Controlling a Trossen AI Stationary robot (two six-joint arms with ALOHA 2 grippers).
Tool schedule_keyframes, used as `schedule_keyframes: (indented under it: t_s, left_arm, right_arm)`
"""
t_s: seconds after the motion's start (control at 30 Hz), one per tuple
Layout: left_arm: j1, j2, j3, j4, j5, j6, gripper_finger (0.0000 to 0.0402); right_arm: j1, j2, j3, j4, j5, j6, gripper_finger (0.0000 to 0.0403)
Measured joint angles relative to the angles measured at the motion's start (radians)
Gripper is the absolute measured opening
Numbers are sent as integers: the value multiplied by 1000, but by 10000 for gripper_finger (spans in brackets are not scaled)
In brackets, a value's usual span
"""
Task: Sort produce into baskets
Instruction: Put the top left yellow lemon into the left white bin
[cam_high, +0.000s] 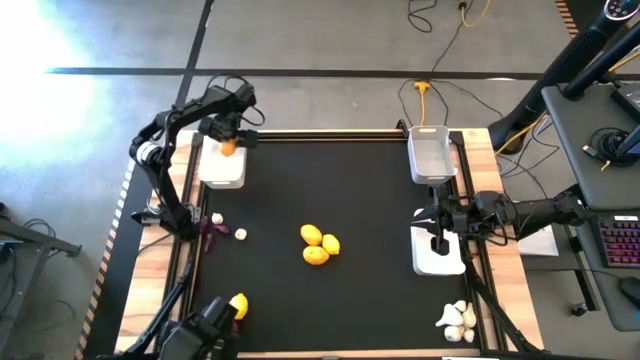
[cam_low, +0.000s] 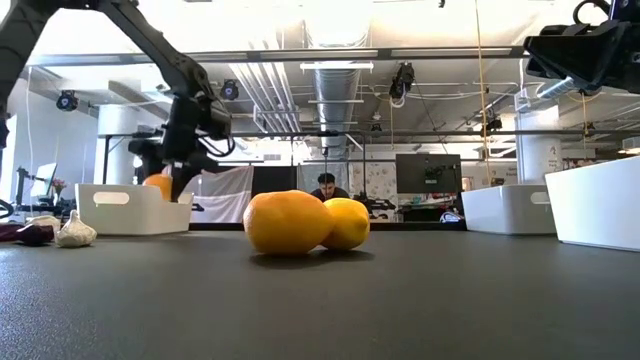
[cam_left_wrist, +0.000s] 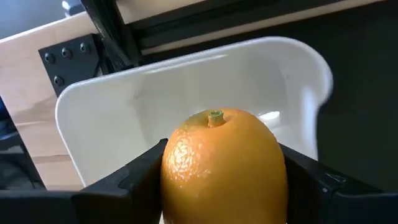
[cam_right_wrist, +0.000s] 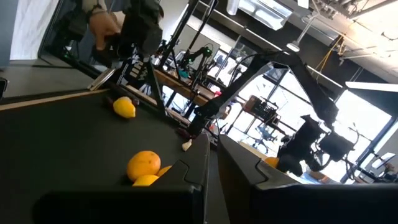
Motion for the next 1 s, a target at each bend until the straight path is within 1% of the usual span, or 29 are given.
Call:
schedule_keyframes:
  t_s: [0.13,0.2,0.3,0.4,0.53,0.67,0.77,0.87,1.0]
  left_arm:
    - [2,21,-1,10,-11,-4,229]
    - [2,30,-6,32,-11,5,229]
    - [3,43,-19,53,-11,9,229]
    - [3,43,-50,94,-11,3,229]
    - [3,43,-112,125,-10,-14,229]
    - [2,41,-155,163,-10,-17,229]
    - [2,37,-158,186,-11,-25,230]
    - [2,37,-149,189,-11,-30,245]
    - [1,37,-126,189,-11,-27,287]
  right_arm:
    - [0,0,0,0,0,0,27]
    - [0,0,0,0,4,-31,27]
    - [0,2,0,1,75,-108,27]
    - [0,3,0,1,158,-114,27]
    - [0,6,0,1,221,-108,27]
    - [0,6,0,0,236,-105,27]
    - [0,6,0,1,236,-105,27]
    - [0,6,0,1,236,-105,27]
    - [0,6,0,1,236,-105,27]
